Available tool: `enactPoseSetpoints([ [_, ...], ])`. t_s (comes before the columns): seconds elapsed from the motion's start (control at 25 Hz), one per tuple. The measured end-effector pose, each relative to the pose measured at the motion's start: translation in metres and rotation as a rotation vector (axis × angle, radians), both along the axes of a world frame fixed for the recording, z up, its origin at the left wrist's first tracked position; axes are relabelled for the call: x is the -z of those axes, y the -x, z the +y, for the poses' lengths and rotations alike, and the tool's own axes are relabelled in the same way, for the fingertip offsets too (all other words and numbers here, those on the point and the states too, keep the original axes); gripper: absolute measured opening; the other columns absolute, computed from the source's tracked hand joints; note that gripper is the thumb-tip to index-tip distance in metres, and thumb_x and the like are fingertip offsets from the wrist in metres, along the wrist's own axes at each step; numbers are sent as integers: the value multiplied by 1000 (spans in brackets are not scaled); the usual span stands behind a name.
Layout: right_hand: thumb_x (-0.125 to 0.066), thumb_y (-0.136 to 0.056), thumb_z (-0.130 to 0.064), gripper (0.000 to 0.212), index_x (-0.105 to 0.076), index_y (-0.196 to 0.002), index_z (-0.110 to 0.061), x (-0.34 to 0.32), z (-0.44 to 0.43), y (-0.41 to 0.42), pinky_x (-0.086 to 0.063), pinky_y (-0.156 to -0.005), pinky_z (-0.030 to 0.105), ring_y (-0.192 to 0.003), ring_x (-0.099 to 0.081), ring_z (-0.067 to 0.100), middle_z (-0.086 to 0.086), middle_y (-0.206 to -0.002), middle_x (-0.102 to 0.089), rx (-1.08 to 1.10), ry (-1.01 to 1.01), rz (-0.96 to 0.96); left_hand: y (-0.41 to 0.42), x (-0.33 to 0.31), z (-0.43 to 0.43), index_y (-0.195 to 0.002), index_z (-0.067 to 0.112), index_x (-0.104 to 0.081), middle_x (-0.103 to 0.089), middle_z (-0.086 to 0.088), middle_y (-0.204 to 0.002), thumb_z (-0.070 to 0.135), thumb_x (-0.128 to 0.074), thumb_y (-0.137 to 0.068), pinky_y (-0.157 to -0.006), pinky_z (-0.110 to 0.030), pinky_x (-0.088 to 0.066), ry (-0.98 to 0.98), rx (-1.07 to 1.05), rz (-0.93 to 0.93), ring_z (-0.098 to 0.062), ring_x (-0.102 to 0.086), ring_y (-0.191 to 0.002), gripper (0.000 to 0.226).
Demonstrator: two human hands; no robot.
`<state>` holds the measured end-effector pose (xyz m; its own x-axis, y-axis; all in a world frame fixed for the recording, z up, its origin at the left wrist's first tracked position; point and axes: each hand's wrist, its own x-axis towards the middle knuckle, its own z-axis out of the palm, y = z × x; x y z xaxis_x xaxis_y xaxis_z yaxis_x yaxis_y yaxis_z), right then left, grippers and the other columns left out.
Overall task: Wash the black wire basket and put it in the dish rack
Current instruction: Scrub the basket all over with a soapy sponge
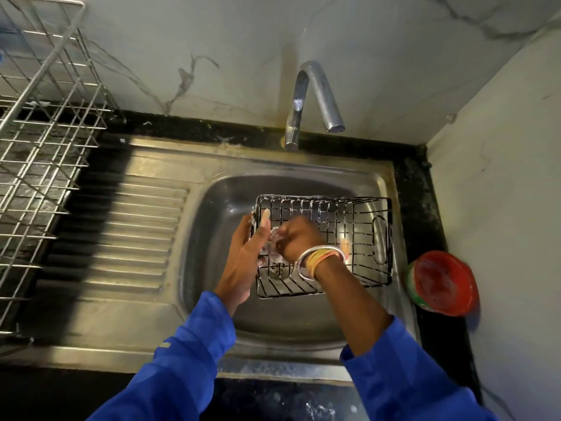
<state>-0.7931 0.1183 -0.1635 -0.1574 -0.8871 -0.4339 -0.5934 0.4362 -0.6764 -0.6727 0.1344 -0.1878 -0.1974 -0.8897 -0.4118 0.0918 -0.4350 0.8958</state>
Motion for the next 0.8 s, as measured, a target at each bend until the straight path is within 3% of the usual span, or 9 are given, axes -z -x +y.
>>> enactPoseSetpoints([
  [0.04,-68,-85,-10,8,-73,-80,-7,2,0,10,-59,-64,30,-64,-66,14,3,-73,-68,91,-4,7,-2,1,0,-133,28,-56,-72,-4,-124,81,-61,-70,-98,-58,-52,2,-6,13,-30,-72,-106,82],
  [0.16,-71,-83,-10,5,-72,-87,-8,5,-2,26,-58,-65,25,-65,-63,9,1,-78,-69,492,240,35,-5,1,-2,-124,33,-61,-72,-4,-122,77,-58,-75,-90,-53,-55,3,-10,32,-31,-75,-97,65],
  [0.28,-64,-87,-3,7,-69,-90,-6,-4,-1,-8,-55,-55,21,-64,-64,12,1,-75,-65,305,175,-254,1,1,1,-123,27,-62,-75,0,-114,74,-57,-78,-87,-51,-54,11,-11,34,-25,-74,-95,65],
  [0.36,-63,-89,-8,7,-70,-89,-6,-2,4,-19,-52,-51,21,-59,-63,13,4,-72,-67,132,108,-282,3,3,3,-119,27,-63,-75,7,-108,74,-58,-74,-86,-49,-53,15,-30,12,-16,-71,-94,65],
  [0.52,-71,-86,-16,11,-73,-94,-9,15,3,24,-58,-61,21,-66,-66,6,1,-84,-73,563,250,-23,-8,3,-3,-114,43,-59,-71,27,-105,73,-58,-74,-94,-47,-46,-7,-40,6,-3,-65,-102,50],
  [0.56,-71,-86,-14,12,-73,-96,-8,15,2,23,-59,-67,24,-69,-67,9,2,-88,-73,613,291,-14,-8,3,-5,-116,45,-58,-70,26,-111,75,-58,-73,-96,-48,-46,-15,-34,10,-6,-64,-109,52],
  [0.64,-67,-88,-8,11,-73,-97,-9,8,-2,-2,-58,-73,23,-75,-66,10,0,-89,-70,457,314,-84,-4,1,-5,-124,42,-57,-68,16,-123,75,-59,-74,-100,-52,-50,-20,-17,22,-14,-64,-117,59],
  [0.72,-63,-89,-6,11,-72,-94,-8,2,-4,-25,-56,-64,17,-70,-65,10,0,-85,-68,255,258,-210,1,1,-3,-130,30,-58,-72,4,-124,73,-62,-74,-98,-53,-53,-8,2,33,-21,-69,-114,71],
  [0.8,-65,-86,-3,12,-73,-95,-5,-3,-12,-23,-51,-60,8,-67,-63,5,-1,-82,-67,261,258,-185,0,0,-2,-130,27,-59,-72,4,-122,75,-62,-71,-96,-54,-54,5,3,14,-20,-69,-113,75],
])
